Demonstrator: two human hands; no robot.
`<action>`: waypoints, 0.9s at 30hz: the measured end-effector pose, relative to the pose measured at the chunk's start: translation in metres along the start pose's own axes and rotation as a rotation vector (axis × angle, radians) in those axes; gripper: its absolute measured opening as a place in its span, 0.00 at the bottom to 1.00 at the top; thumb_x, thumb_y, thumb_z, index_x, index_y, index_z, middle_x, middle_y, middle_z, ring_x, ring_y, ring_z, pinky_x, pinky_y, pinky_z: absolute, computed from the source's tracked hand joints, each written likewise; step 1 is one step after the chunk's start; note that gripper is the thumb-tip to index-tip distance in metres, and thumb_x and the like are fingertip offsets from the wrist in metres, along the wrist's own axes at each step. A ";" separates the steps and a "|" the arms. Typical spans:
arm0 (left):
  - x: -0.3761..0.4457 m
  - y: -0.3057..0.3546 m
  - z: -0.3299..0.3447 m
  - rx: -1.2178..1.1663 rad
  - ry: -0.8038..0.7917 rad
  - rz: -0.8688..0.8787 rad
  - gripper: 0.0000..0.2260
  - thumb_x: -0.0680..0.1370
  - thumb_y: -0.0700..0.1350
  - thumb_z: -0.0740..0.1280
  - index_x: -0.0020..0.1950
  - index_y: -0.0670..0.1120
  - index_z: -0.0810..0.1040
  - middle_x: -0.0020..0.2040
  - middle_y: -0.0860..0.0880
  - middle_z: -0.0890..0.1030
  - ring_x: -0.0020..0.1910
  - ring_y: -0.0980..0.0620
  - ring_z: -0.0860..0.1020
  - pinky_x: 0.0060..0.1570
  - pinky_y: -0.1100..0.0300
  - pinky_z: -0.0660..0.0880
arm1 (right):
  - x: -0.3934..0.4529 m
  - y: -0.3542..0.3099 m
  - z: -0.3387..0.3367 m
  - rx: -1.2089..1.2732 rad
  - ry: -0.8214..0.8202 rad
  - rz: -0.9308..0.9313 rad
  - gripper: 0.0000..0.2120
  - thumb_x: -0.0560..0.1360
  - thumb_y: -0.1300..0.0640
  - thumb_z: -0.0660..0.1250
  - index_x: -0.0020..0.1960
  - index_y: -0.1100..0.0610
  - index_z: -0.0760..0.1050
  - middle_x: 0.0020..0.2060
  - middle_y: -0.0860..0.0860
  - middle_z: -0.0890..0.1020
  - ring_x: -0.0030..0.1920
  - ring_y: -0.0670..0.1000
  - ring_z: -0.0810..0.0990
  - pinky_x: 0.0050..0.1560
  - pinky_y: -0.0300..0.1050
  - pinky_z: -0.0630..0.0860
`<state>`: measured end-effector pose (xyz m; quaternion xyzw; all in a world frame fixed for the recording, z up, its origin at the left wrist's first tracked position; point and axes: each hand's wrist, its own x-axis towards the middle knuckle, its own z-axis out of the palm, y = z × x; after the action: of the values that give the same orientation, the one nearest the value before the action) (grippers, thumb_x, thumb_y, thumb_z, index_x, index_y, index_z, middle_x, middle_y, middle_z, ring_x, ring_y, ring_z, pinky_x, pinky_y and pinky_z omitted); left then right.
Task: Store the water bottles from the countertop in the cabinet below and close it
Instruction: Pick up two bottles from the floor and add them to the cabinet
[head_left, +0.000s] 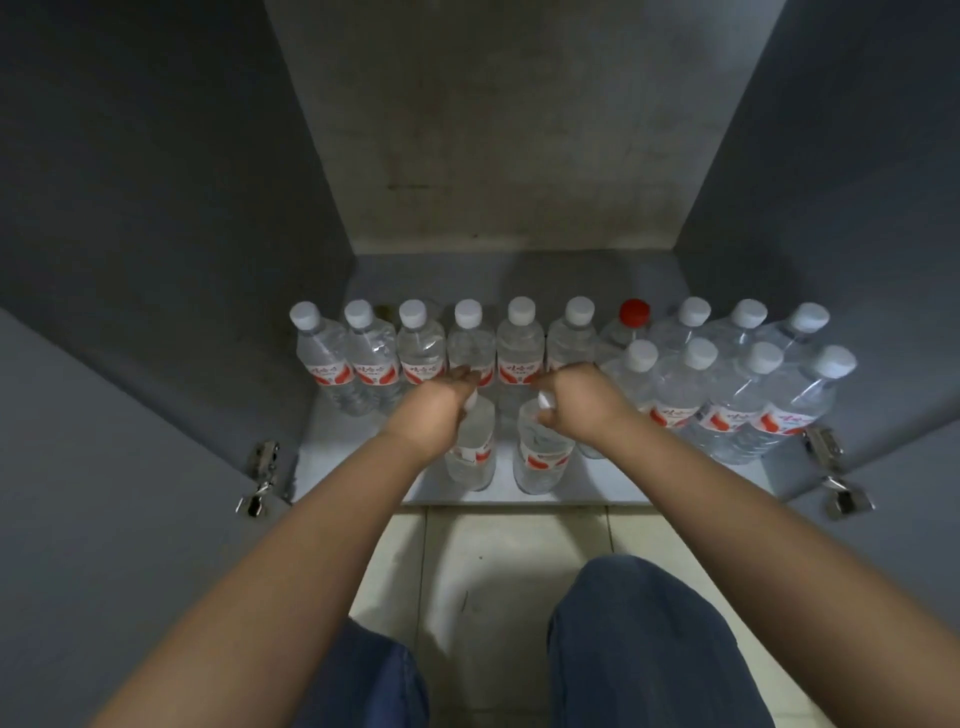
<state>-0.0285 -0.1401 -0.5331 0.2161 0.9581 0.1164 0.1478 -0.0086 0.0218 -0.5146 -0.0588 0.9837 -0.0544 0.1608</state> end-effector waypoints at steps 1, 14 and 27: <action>-0.002 0.001 0.001 -0.028 -0.010 -0.010 0.21 0.78 0.34 0.60 0.72 0.42 0.65 0.71 0.41 0.70 0.70 0.44 0.69 0.70 0.54 0.66 | -0.003 0.001 0.001 0.010 -0.019 -0.026 0.15 0.77 0.58 0.63 0.63 0.60 0.75 0.58 0.59 0.80 0.59 0.58 0.77 0.56 0.45 0.74; 0.003 0.003 -0.004 0.085 0.049 -0.119 0.22 0.79 0.48 0.63 0.72 0.51 0.64 0.67 0.41 0.72 0.64 0.41 0.73 0.60 0.52 0.73 | -0.004 0.009 0.001 0.062 0.048 0.122 0.21 0.75 0.45 0.64 0.59 0.60 0.76 0.56 0.58 0.80 0.56 0.57 0.79 0.55 0.47 0.76; -0.007 0.012 -0.012 0.147 0.084 -0.238 0.21 0.78 0.58 0.61 0.62 0.44 0.73 0.59 0.44 0.79 0.58 0.44 0.77 0.51 0.54 0.76 | -0.009 0.024 -0.011 -0.034 -0.050 -0.096 0.20 0.74 0.65 0.66 0.65 0.57 0.73 0.64 0.56 0.75 0.63 0.55 0.74 0.64 0.48 0.73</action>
<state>-0.0214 -0.1343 -0.5167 0.1059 0.9882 0.0364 0.1042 -0.0058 0.0481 -0.5040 -0.1100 0.9762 -0.0440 0.1815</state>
